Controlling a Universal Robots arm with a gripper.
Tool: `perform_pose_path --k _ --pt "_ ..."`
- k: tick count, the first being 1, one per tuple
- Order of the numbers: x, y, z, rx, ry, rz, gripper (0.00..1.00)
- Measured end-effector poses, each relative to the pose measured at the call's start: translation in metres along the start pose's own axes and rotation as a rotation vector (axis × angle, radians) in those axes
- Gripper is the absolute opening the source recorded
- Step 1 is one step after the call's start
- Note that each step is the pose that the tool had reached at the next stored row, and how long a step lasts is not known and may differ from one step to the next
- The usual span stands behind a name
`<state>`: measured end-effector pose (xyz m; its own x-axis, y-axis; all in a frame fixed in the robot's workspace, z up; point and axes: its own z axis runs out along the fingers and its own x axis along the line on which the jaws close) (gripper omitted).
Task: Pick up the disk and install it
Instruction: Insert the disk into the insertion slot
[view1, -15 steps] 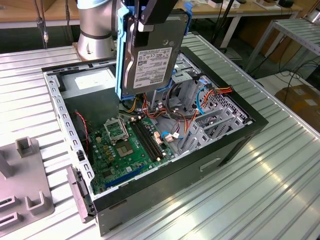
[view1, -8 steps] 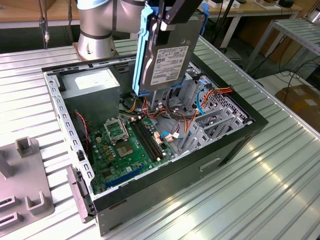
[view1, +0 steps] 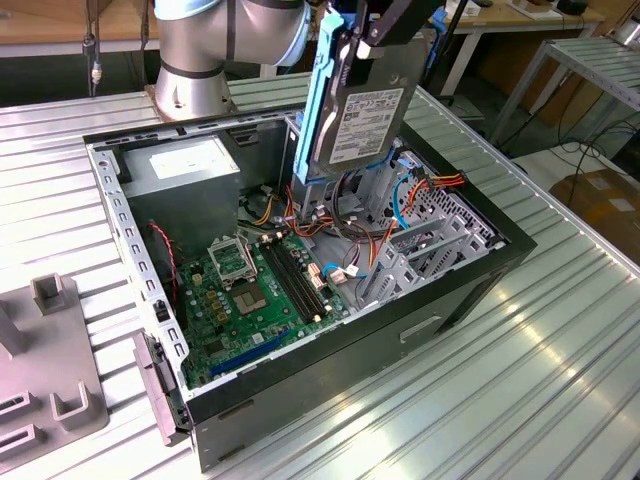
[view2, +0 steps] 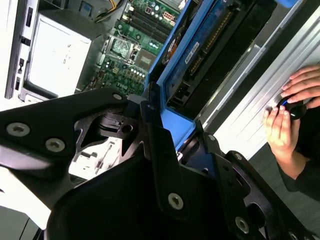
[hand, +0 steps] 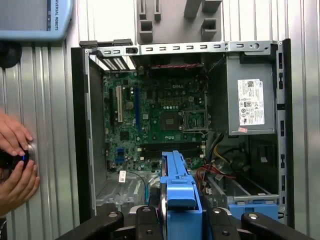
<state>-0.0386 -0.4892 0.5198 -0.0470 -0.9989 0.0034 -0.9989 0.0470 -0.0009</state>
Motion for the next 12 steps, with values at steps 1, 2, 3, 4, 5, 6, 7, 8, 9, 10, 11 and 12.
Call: perform_pose_path --k 1,2,3,4,5,6,7,8,9,10,11,12 --pt "-0.0002 -0.0044 0.0001 0.0000 0.0000 0.000 0.37" --pt "-0.0001 -0.0076 0.0002 -0.0001 0.0002 0.000 0.37" --pt "0.0011 -0.0092 0.0008 0.0000 0.0001 0.000 0.37" --pt "0.0030 -0.0099 0.0011 -0.0001 0.0001 0.000 0.37" --pt "0.0052 -0.0103 0.0014 0.0000 0.0000 0.000 0.37" --pt "0.0098 -0.0110 0.0020 0.0001 -0.0003 0.000 0.37" --pt "0.0125 -0.0115 0.0022 0.0000 -0.0002 0.000 0.37" --pt "0.0152 -0.0123 0.0026 0.0001 -0.0003 0.000 0.37" --pt "0.0180 -0.0134 0.0031 0.0001 -0.0004 0.000 0.37" --pt "0.0209 -0.0147 0.0036 0.0001 -0.0003 0.000 0.37" --pt "0.0230 -0.0158 0.0039 0.0001 -0.0003 0.000 0.37" --pt "0.0248 -0.0169 0.0043 0.0001 -0.0003 0.000 0.37"
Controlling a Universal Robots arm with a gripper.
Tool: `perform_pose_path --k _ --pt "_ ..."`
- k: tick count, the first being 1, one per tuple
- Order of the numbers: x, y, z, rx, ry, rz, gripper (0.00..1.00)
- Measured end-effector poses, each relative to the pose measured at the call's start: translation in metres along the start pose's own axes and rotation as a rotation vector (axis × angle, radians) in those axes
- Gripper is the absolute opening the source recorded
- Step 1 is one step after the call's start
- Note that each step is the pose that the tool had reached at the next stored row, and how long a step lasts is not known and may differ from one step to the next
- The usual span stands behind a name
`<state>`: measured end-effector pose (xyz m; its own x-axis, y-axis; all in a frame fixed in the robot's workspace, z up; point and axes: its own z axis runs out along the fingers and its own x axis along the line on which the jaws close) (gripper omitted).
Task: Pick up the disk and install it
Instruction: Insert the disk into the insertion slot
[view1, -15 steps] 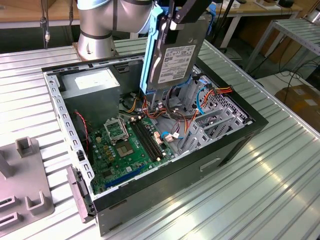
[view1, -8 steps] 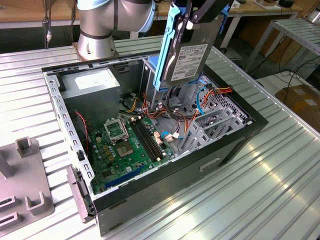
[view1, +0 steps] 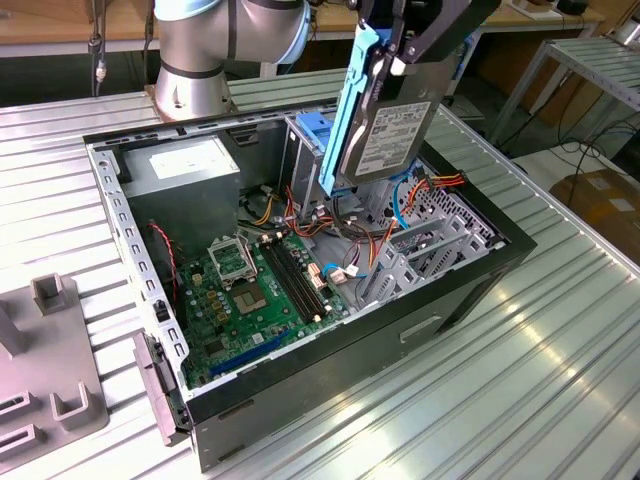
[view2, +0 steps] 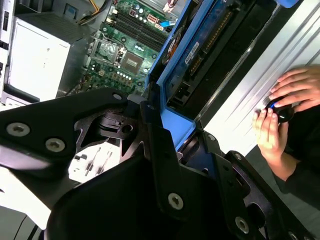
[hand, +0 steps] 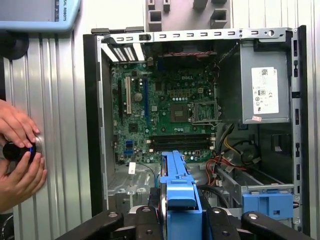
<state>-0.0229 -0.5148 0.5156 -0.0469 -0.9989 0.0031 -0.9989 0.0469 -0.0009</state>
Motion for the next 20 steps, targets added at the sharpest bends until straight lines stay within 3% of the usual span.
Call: perform_pose_path --k 2,5,9,13,14,17,20 --pt "0.0095 -0.0054 0.0024 0.0000 -0.0001 0.000 0.37" --pt "0.0166 -0.0102 0.0039 0.0002 -0.0001 0.000 0.37" --pt "0.0190 -0.0165 0.0050 0.0140 -0.0011 0.000 0.37" --pt "0.0202 -0.0227 0.0082 0.0175 -0.0022 0.002 0.37" --pt "0.0207 -0.0241 0.0086 0.0175 -0.0043 0.003 0.37" --pt "0.0219 -0.0281 0.0098 0.0169 -0.0180 0.006 0.37" --pt "0.0227 -0.0356 0.0109 0.0167 -0.0218 0.006 0.37"
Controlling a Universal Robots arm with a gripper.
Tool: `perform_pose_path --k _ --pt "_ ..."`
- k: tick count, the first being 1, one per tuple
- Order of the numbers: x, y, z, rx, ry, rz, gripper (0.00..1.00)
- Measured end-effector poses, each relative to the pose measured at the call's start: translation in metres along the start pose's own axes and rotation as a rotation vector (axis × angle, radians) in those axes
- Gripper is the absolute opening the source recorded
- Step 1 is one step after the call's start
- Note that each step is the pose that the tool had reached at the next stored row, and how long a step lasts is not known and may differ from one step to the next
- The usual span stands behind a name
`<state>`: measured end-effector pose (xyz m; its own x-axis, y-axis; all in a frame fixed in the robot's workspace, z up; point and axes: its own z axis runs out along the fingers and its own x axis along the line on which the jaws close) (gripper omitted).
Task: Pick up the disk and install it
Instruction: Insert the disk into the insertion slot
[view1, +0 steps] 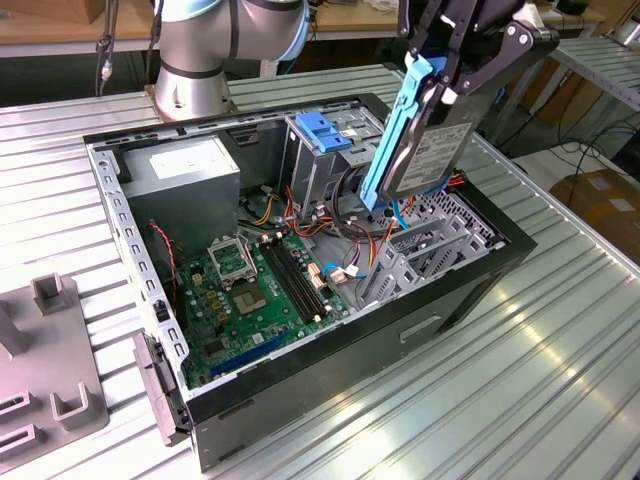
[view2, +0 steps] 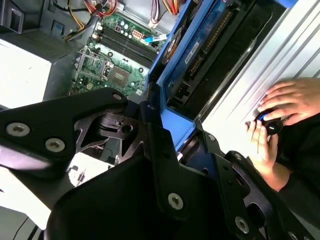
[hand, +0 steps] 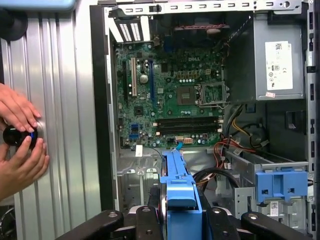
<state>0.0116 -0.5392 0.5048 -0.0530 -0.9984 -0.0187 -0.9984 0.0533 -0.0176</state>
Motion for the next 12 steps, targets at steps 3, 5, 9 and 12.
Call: perform_pose_path --k 3,5,9,12 --pt "0.0006 -0.0073 0.0014 0.0000 0.0001 0.000 0.37" --pt "0.0018 -0.0108 0.0027 0.0000 0.0002 0.000 0.37" --pt "0.0066 -0.0169 0.0056 0.0000 0.0002 -0.003 0.37" --pt "0.0083 -0.0226 0.0077 -0.0003 0.0001 -0.013 0.37"
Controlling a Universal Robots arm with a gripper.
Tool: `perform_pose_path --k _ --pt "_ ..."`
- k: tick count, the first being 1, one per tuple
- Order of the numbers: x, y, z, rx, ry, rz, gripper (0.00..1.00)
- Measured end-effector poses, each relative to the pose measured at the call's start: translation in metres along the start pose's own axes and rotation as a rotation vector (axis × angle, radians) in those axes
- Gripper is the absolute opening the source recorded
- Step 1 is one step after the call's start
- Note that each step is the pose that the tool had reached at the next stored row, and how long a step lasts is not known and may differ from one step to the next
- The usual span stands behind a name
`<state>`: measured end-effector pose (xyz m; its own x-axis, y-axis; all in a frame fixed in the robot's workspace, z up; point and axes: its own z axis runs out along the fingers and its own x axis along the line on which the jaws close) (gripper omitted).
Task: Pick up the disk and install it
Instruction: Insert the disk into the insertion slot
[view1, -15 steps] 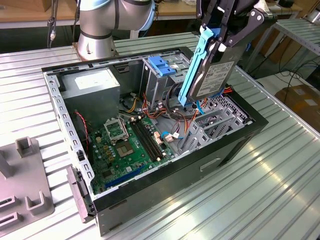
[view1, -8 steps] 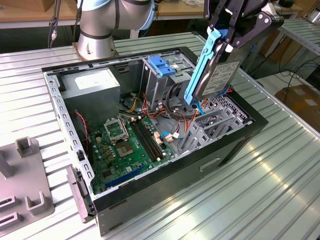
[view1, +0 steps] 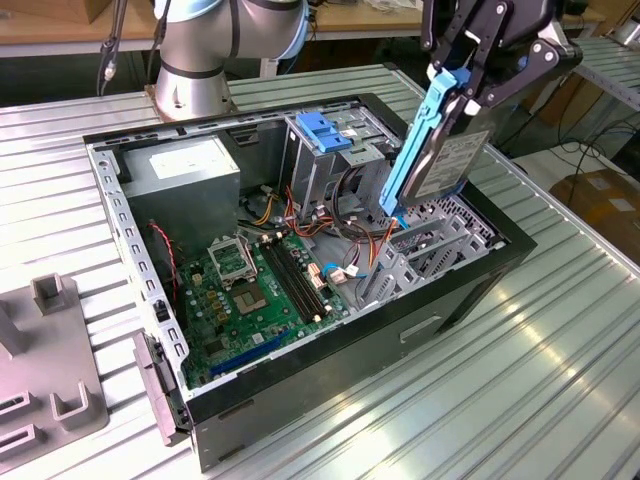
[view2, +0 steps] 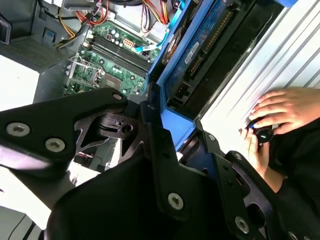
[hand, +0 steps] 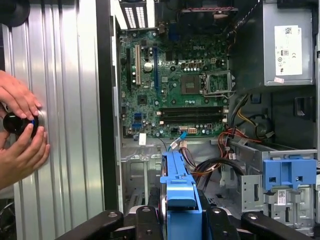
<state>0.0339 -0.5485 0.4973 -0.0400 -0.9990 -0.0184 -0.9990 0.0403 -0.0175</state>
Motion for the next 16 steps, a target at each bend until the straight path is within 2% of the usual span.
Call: perform_pose_path --k 1,2,3,4,5,7,10,12,16 --pt "-0.0001 -0.0045 0.0010 0.0001 0.0000 0.000 0.37" --pt "0.0003 -0.0058 0.0027 0.0001 0.0004 0.000 0.37" --pt "0.0009 -0.0068 0.0042 0.0001 0.0038 0.000 0.37" --pt "0.0015 -0.0082 0.0052 0.0003 0.0097 0.000 0.37" --pt "0.0016 -0.0094 0.0055 0.0006 0.0241 0.000 0.37" --pt "0.0016 -0.0098 0.0072 0.0006 0.0316 0.000 0.37" --pt "0.0017 -0.0127 0.0105 -0.0015 0.0309 -0.001 0.37" --pt "0.0023 -0.0171 0.0134 -0.0035 0.0285 0.000 0.37" --pt "0.0062 -0.0188 0.0197 -0.0062 0.0267 -0.002 0.37"
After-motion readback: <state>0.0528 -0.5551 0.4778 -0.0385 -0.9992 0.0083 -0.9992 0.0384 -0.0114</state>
